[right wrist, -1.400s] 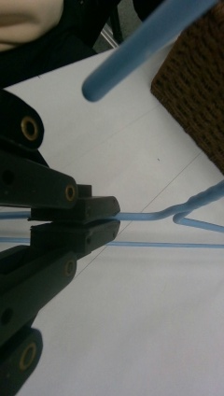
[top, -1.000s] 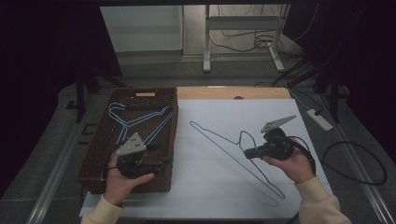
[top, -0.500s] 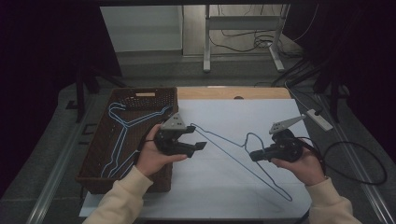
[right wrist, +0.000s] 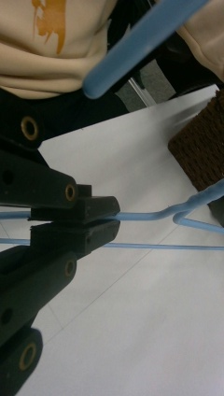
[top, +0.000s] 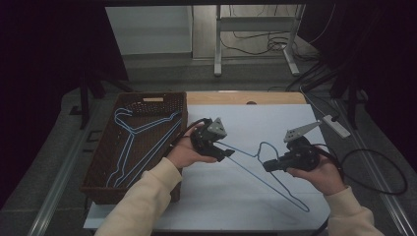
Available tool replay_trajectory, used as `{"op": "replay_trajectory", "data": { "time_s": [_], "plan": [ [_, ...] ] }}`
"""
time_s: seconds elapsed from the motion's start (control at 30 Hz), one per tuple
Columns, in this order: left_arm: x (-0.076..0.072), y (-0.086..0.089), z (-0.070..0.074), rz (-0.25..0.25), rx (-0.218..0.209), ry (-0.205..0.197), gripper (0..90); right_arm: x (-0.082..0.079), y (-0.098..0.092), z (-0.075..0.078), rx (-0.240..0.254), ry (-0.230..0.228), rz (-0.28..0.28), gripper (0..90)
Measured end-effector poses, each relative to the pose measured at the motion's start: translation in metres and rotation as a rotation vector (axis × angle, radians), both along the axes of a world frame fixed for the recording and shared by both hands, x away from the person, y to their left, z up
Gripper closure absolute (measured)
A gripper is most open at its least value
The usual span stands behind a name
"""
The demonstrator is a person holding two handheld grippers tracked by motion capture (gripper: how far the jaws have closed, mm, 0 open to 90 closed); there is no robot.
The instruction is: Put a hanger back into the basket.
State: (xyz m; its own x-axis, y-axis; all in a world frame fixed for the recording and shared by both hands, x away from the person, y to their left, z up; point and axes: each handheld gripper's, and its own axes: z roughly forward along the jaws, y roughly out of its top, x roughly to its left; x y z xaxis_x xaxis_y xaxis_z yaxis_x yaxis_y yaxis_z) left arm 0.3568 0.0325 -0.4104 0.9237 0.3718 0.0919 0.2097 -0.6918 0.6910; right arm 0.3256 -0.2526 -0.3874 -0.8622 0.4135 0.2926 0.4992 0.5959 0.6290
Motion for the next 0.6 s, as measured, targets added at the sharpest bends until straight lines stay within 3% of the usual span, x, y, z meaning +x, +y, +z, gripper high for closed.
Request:
{"op": "replay_trajectory", "data": {
  "time_s": [0.1,0.23,0.37,0.47,0.6],
  "plan": [
    [-0.002,-0.008,-0.004,-0.053,0.059,-0.031,44.2,-0.001,0.000,0.001,-0.004,0.002,0.018,87.7],
    [-0.007,-0.013,-0.007,-0.074,0.136,-0.109,68.7,-0.001,-0.002,0.003,-0.010,-0.002,0.034,87.7],
    [-0.014,-0.017,-0.005,-0.103,0.184,-0.162,75.5,0.001,-0.006,0.004,-0.022,-0.013,0.016,87.6],
    [-0.017,-0.018,-0.002,-0.127,0.208,-0.178,80.1,0.004,-0.011,0.006,-0.023,-0.043,-0.012,87.4],
    [-0.024,-0.020,0.001,-0.149,0.209,-0.154,85.7,0.009,-0.020,0.010,-0.002,-0.095,-0.064,86.4]
  ]
}}
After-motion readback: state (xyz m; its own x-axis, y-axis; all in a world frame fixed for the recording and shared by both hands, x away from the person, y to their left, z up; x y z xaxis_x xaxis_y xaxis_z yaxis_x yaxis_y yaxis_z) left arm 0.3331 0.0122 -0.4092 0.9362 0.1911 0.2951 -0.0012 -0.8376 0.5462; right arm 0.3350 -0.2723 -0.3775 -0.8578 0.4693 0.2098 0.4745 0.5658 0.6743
